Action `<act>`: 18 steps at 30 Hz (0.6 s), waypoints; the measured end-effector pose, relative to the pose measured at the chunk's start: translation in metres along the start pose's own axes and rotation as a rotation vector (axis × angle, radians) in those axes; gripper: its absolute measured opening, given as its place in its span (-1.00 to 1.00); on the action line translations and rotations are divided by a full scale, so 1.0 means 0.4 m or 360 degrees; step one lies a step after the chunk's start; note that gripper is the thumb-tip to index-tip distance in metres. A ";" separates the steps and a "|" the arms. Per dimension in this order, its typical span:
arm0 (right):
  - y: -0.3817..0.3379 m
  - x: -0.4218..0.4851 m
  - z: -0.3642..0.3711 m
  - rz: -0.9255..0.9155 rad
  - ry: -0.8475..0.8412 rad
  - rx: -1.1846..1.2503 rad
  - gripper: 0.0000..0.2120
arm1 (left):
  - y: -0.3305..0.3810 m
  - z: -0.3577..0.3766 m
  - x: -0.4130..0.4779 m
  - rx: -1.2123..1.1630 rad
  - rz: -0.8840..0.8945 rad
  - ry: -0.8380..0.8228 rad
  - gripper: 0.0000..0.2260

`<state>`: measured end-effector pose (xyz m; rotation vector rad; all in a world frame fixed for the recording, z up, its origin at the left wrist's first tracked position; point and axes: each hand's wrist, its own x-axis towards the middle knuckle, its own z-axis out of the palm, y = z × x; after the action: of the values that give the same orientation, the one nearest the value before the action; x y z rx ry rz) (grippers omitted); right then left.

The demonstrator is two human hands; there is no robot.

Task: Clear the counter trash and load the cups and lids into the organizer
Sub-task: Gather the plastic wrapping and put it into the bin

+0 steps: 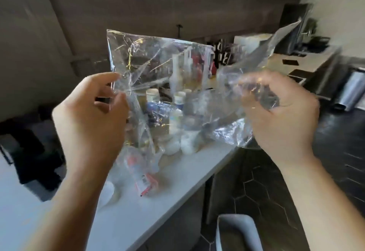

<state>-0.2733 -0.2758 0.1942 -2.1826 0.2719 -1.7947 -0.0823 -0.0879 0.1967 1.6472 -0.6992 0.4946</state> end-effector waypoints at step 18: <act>0.557 -0.339 -0.381 0.1069 -0.0349 -0.0122 -0.79 | 0.087 0.557 -0.464 0.0222 -0.0273 -0.0607 -0.75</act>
<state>-0.4396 -0.4565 0.0183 -1.9741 0.9057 -1.1809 -0.2540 -0.2776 0.0560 1.9388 -0.8050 0.1061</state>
